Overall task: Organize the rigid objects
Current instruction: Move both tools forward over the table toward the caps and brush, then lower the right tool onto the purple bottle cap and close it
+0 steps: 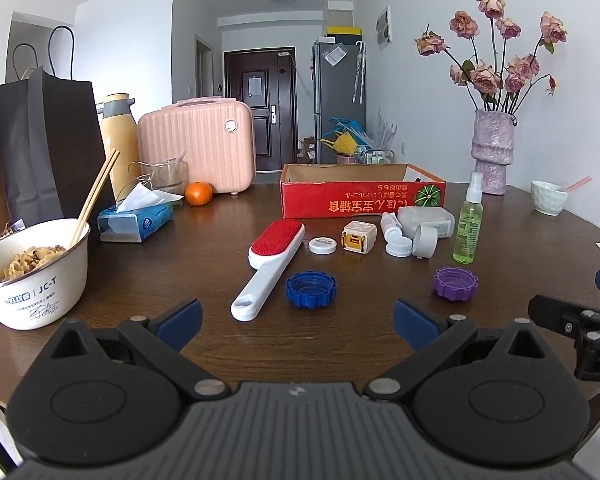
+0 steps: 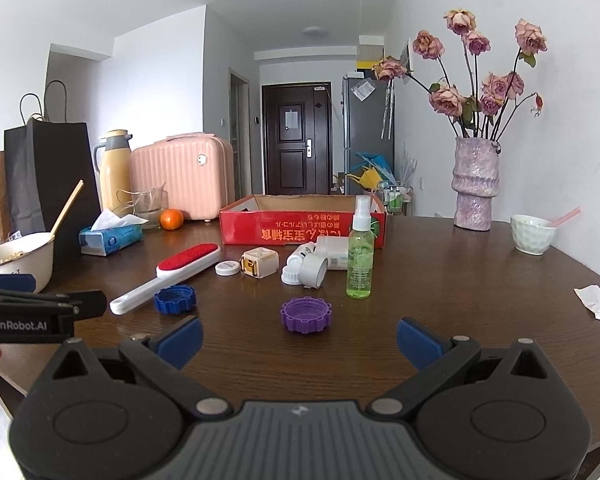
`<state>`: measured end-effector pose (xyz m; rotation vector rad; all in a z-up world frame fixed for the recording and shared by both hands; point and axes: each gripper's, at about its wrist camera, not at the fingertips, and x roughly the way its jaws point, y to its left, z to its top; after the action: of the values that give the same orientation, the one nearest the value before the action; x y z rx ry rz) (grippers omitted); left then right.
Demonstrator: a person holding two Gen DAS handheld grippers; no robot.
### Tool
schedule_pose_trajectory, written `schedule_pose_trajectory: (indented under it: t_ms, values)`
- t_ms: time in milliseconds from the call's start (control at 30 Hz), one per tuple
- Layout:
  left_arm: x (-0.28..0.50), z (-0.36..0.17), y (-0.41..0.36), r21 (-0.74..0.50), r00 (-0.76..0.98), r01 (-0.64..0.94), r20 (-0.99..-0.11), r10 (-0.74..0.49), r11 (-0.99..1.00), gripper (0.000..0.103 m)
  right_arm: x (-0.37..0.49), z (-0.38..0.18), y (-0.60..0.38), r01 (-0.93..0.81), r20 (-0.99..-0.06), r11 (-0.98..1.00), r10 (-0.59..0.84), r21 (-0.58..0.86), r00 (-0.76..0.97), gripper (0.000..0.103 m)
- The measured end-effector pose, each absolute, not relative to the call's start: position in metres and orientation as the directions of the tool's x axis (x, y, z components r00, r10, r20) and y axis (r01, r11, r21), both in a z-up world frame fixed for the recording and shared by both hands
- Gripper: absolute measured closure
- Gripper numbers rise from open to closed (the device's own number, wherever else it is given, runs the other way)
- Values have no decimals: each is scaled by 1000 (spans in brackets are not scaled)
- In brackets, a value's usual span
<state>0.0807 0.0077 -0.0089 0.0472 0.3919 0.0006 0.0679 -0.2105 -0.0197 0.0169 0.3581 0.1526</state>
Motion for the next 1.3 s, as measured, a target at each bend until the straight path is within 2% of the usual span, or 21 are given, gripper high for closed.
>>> schedule_pose_trajectory:
  t_ms: [1300]
  values:
    - [181,-26,13,47,868,24,-496,2,999,0,179,-46,-200,-124,-493,992,116,15,863,2]
